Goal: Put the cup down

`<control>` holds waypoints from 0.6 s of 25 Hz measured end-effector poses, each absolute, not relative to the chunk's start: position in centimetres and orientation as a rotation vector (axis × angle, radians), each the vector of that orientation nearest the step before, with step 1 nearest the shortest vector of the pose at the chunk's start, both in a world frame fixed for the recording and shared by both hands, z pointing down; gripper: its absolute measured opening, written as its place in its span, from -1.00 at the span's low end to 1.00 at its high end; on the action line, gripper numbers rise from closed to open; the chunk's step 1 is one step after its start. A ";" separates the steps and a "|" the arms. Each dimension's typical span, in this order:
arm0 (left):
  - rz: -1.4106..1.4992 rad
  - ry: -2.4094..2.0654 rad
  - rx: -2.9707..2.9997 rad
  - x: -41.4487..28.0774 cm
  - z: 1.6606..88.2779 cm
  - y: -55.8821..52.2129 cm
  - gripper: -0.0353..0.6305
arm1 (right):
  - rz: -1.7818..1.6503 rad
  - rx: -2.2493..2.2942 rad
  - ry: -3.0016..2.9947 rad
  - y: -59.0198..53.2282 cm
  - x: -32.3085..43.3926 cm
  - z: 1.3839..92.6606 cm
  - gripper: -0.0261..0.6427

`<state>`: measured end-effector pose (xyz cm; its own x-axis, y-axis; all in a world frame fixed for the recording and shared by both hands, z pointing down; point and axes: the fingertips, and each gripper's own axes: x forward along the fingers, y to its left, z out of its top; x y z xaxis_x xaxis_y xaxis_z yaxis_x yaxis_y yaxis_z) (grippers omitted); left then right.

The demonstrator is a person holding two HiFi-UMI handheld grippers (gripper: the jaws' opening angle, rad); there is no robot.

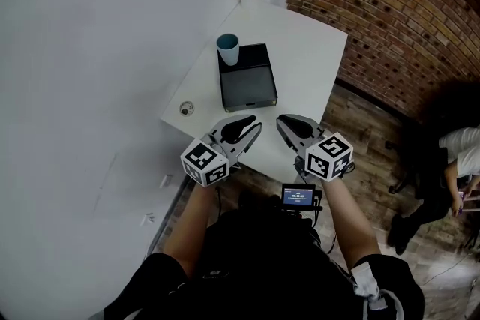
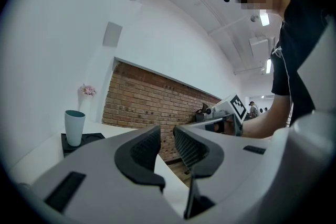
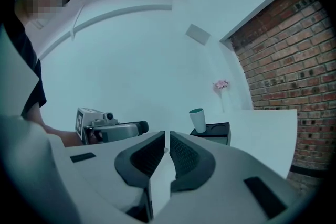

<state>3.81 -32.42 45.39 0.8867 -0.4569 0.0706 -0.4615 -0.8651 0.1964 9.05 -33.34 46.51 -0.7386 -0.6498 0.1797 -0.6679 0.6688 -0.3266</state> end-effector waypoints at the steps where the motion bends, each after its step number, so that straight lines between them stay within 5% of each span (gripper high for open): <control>1: 0.032 -0.702 2.846 3.8 45.5 -32.3 -0.63 | 0.576 1.107 -2.830 -33.3 8.8 46.5 -0.80; 15: 0.008 -0.700 2.853 3.6 44.9 -32.0 -0.87 | 0.507 1.050 -2.837 -33.2 7.2 45.9 -0.88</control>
<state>3.56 -31.95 44.94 0.8877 -0.4574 0.0532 -0.4584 -0.8670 0.1954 7.21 -33.18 45.94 -0.7632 -0.6199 0.1822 -0.6447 0.7115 -0.2797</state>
